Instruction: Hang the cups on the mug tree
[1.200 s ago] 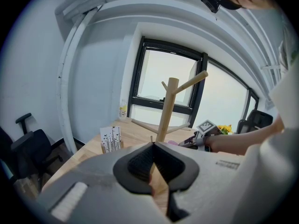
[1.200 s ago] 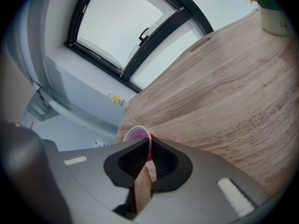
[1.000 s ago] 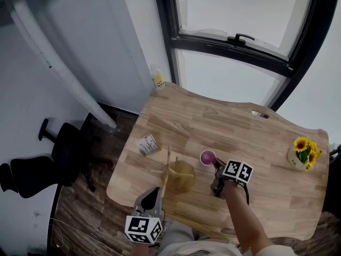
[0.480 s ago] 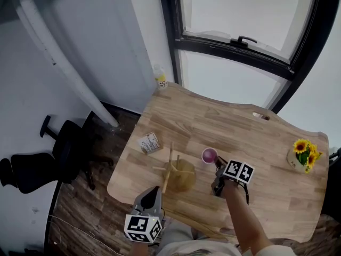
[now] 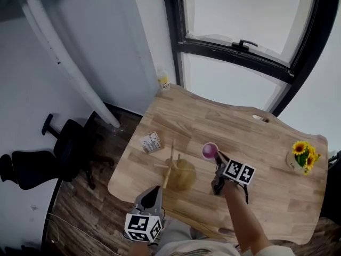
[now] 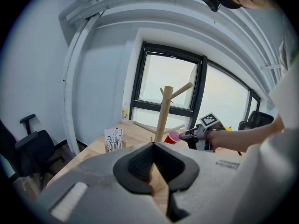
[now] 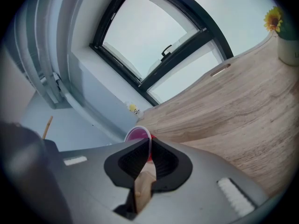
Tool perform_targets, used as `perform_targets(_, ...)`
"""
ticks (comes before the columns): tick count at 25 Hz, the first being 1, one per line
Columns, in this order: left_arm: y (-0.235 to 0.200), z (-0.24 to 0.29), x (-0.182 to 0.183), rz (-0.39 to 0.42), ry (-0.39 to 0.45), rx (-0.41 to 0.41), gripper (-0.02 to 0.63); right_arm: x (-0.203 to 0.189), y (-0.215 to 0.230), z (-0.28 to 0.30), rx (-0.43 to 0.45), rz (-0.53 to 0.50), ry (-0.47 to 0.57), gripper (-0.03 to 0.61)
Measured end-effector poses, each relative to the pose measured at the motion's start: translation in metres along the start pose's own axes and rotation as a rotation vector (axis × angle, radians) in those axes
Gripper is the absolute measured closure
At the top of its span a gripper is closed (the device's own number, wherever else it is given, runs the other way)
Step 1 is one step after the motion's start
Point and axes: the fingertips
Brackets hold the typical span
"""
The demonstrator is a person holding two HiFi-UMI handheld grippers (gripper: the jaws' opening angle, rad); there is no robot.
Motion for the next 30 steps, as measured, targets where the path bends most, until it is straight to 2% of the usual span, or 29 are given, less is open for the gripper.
perform_targets(15,0.016,-0.012,0.006,0.021,0.036,-0.002,0.611,0.037,-0.048,-0.038,0.032,-0.176,0.124,0.561)
perform_targets(24,0.020,-0.020,0.010,0.024,0.059,0.004,0.611,0.055,-0.078,-0.060,0.012,-0.312,0.195,0.561)
perform_targets(30,0.022,-0.023,0.012,0.027,0.068,0.008,0.611,0.068,-0.101,-0.074,-0.023,-0.440,0.247,0.561)
Point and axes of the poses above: the fingertips, and each gripper's own axes: z forward along the fingers, y to its right, x out of its top, and after that the axes turned 15 degrees about -y, right-handed
